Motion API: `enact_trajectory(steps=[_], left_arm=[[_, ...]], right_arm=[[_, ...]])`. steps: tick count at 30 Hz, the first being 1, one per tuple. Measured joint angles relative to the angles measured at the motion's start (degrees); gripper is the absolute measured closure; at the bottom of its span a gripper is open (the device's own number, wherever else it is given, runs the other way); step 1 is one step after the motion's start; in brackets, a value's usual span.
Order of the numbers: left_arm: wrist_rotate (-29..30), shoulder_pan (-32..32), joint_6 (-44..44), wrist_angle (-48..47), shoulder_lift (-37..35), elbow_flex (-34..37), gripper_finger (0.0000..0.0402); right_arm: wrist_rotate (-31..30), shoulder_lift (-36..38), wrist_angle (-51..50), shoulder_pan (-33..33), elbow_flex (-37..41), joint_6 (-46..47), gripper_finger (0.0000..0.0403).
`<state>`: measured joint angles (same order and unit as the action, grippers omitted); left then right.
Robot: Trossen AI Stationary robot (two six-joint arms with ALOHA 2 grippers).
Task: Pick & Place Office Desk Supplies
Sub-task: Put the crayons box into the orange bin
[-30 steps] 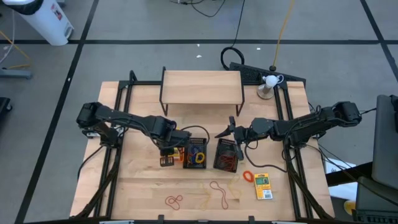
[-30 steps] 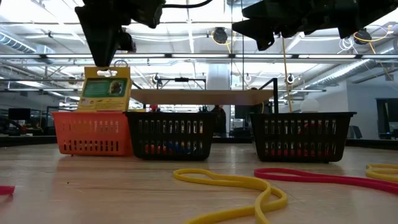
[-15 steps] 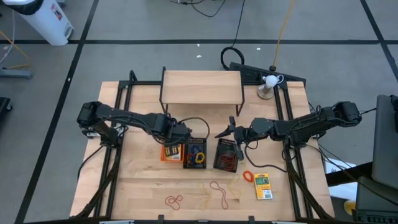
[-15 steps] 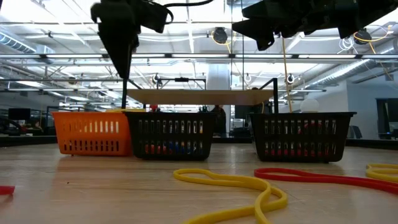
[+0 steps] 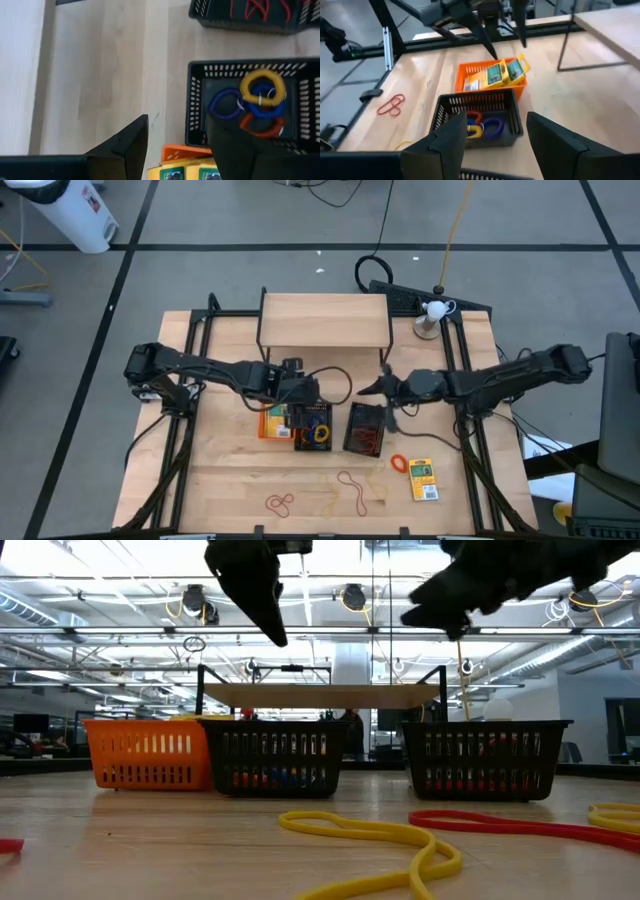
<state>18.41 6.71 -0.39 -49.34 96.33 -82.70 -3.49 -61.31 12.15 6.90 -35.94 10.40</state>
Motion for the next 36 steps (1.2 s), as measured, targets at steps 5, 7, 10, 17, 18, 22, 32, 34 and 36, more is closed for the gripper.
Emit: enact_trajectory(steps=[5,7,10,17,18,22,32,34,36], left_arm=[[-1.68,-0.49,0.46,-2.12,-0.03,0.18,0.0203],[-3.57,-0.42,0.4,-1.01,-0.17,2.02,0.0203],[-6.66,0.19,-0.86,1.75,-1.82,7.52,0.0203],[-11.75,1.51,-8.08,18.08,-8.5,23.37,0.0204],[-12.14,1.86,-9.16,20.1,-9.74,25.03,0.0203],[-12.46,3.49,-12.3,26.18,-13.51,28.99,0.0203],[-12.46,5.78,-9.0,37.46,-18.57,29.24,0.0204],[-12.44,5.78,-7.78,39.77,-18.98,29.22,0.0204],[-12.45,5.78,-6.82,41.19,-19.25,29.22,0.0204]], right_arm=[[-7.8,9.94,-9.1,6.04,0.0,3.27,0.0206],[-12.48,13.34,-12.5,9.63,0.0,5.36,0.0206],[-19.49,16.9,-17.98,15.73,0.0,11.63,0.0206],[-24.98,17.13,-33.13,26.02,-0.04,35.33,0.0218],[-24.5,16.52,-35.54,26.84,-0.04,38.98,0.0223],[-16.03,13.24,-44.16,28.63,-0.04,50.75,0.0242],[0.1,3.99,-43.85,28.72,-0.07,54.14,0.0246],[1.17,2.91,-45.71,28.69,-0.05,54.56,0.0243],[2.25,1.96,-46.56,28.69,-0.05,54.97,0.0239]])
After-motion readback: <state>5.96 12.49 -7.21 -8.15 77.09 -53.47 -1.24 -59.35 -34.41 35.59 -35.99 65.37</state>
